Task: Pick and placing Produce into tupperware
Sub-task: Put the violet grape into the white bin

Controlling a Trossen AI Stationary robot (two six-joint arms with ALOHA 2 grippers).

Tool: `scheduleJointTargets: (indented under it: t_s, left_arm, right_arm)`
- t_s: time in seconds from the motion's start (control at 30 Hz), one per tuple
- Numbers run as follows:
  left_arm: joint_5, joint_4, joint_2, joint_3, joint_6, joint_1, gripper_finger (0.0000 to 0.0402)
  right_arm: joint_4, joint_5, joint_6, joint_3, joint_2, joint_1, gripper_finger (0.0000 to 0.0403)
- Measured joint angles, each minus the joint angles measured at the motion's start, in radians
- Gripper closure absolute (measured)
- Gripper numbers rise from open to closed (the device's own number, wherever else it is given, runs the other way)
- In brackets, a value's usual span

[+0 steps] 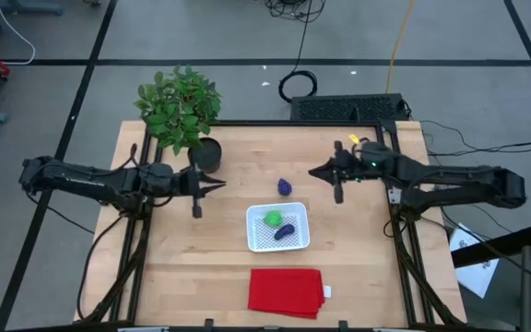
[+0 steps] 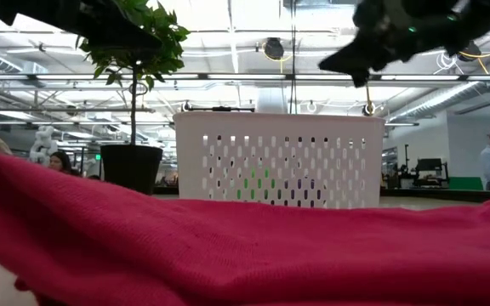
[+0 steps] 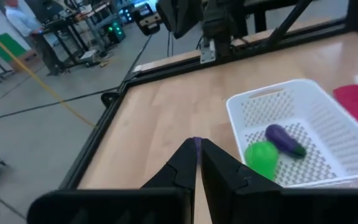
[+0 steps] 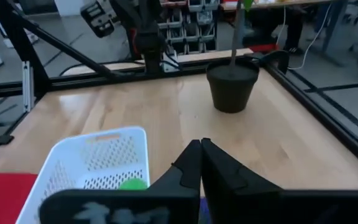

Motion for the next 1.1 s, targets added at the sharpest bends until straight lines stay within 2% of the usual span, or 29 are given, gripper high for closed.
scheduleJointTargets:
  t_s: [0.2,0.57,0.8,1.1]
  left_arm:
    - [0.002,0.085,-0.017,-0.054,-0.036,-0.021,0.0376]
    - [0.003,0.082,-0.050,-0.062,-0.031,-0.021,0.0376]
    - [0.004,0.062,-0.050,-0.062,-0.030,-0.021,0.0376]
    - [0.004,0.037,-0.050,-0.062,-0.043,-0.021,0.0376]
  right_arm:
    - [0.119,0.005,0.002,-0.171,-0.127,0.000,0.0403]
    - [0.304,0.028,-0.007,-0.388,-0.260,0.049,0.0403]
    - [0.371,0.044,-0.016,-0.462,-0.294,0.069,0.0403]
    - [0.423,0.054,-0.106,-0.516,-0.303,0.074,0.0403]
